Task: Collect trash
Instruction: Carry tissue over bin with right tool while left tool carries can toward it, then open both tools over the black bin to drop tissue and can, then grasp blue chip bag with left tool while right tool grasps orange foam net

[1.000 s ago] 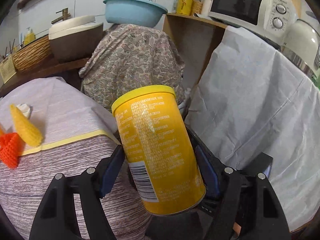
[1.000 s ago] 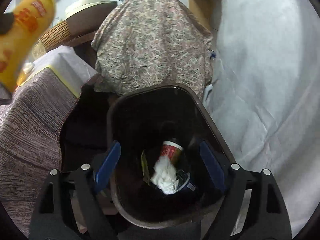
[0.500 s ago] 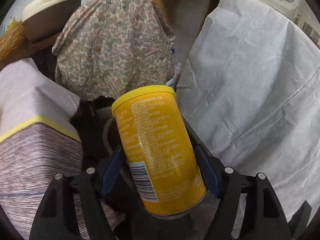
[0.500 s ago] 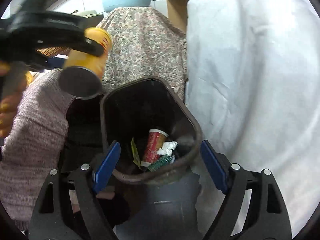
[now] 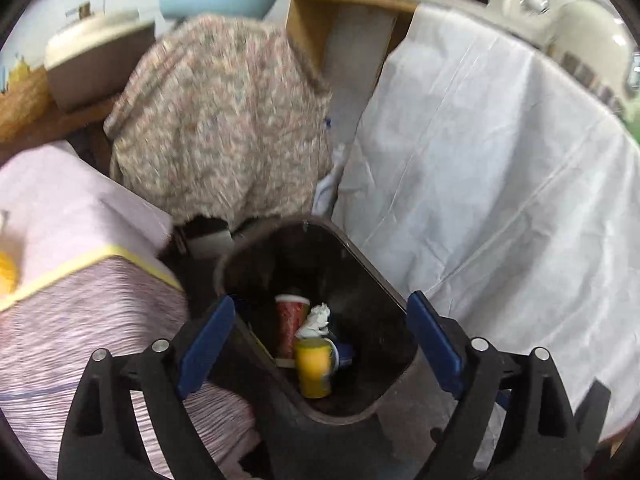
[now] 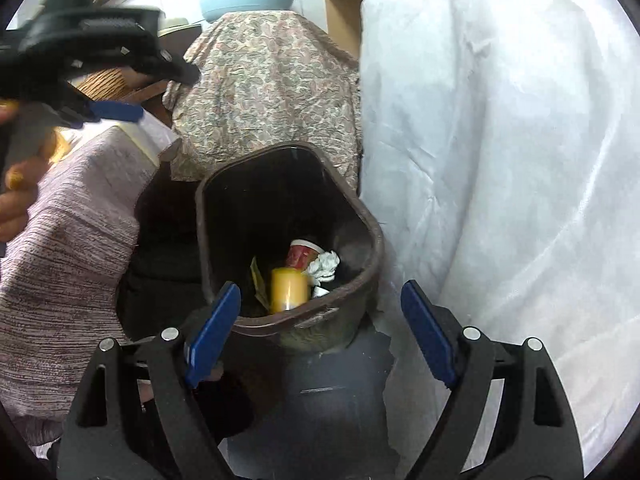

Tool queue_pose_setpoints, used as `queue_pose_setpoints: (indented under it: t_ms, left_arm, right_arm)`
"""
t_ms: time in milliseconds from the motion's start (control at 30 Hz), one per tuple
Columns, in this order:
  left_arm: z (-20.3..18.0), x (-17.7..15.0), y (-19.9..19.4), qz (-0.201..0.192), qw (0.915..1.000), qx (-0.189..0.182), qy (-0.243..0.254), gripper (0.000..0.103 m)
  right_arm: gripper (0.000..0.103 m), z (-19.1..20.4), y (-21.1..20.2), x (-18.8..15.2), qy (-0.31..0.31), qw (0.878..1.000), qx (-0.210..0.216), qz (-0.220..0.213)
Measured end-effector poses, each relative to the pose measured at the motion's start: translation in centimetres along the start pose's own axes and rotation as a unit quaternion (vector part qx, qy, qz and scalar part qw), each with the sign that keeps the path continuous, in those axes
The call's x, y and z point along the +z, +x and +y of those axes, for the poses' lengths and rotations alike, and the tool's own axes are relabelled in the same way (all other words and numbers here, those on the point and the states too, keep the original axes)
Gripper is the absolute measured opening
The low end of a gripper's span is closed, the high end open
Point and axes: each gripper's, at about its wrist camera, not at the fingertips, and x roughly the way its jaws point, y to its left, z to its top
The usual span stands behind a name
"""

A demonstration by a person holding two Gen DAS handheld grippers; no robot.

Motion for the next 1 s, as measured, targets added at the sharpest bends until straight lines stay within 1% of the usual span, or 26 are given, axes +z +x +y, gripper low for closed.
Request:
queue_pose_setpoints:
  t_ms: [100,167,267,367,433,467,500,567,600,667,733,767,800,900,933,1000]
  left_arm:
    - [1.1,-1.1,-3.4,-0.028,0.9994,0.014,0.017,0.090]
    - [2.5,-1.9,-5.8,-0.046,0.9986,0.022,0.018,0.090]
    - [5.1,-2.8,-9.0,-0.064,0.9973,0.036,0.004,0.090]
    - [8.7,-4.3,-12.6,-0.086,0.9940,0.065,-0.018,0.090]
    - [11.3,-5.4,-14.9,-0.102,0.9896,0.097,-0.031,0.090]
    - [13.0,-6.1,-16.1,-0.110,0.9857,0.121,-0.040,0.090]
    - [14.2,-6.5,-16.8,-0.114,0.9826,0.138,-0.049,0.090]
    - [17.3,-7.6,-18.4,-0.120,0.9754,0.169,-0.077,0.084]
    - [18.6,-8.1,-19.1,-0.120,0.9725,0.179,-0.090,0.082]
    - [21.9,-9.0,-20.3,-0.117,0.9633,0.209,-0.121,0.078]
    - [24.6,-9.6,-21.2,-0.116,0.9559,0.230,-0.141,0.074]
    - [26.2,-9.8,-21.8,-0.116,0.9508,0.243,-0.152,0.073]
    - [27.3,-10.0,-22.2,-0.116,0.9474,0.252,-0.160,0.073]
    - [31.1,-10.2,-23.4,-0.111,0.9381,0.274,-0.180,0.068]
    - [32.1,-10.1,-23.5,-0.105,0.9376,0.274,-0.186,0.068]
    - [34.0,-10.2,-23.6,-0.096,0.9398,0.263,-0.196,0.067]
  right_arm:
    - [0.082,1.4,-0.2,0.4,-0.009,1.000,0.014,-0.002]
    - [0.082,2.4,-0.4,0.9,-0.019,1.000,0.021,-0.006]
    - [0.082,4.3,-0.9,1.9,-0.032,0.999,0.042,-0.014]
    - [0.082,6.5,-1.5,2.7,-0.047,0.997,0.063,-0.023]
    - [0.082,7.9,-1.9,3.2,-0.055,0.995,0.081,-0.026]
    - [0.082,8.7,-2.0,3.4,-0.059,0.994,0.091,-0.027]
    - [0.082,9.5,-2.1,3.6,-0.065,0.993,0.098,-0.028]
    - [0.082,11.5,-2.3,4.0,-0.083,0.990,0.109,-0.031]
    - [0.082,12.5,-2.5,4.1,-0.091,0.988,0.117,-0.033]
    - [0.082,14.1,-2.7,4.4,-0.104,0.985,0.133,-0.032]
    - [0.082,15.8,-2.9,4.7,-0.114,0.982,0.150,-0.031]
    - [0.082,16.5,-3.1,4.7,-0.119,0.980,0.156,-0.032]
    - [0.082,17.2,-3.3,4.7,-0.125,0.979,0.160,-0.034]
    - [0.082,19.2,-4.1,4.8,-0.143,0.975,0.168,-0.040]
    - [0.083,20.0,-4.3,4.8,-0.147,0.973,0.174,-0.040]
    - [0.083,20.8,-4.6,4.7,-0.150,0.971,0.181,-0.039]
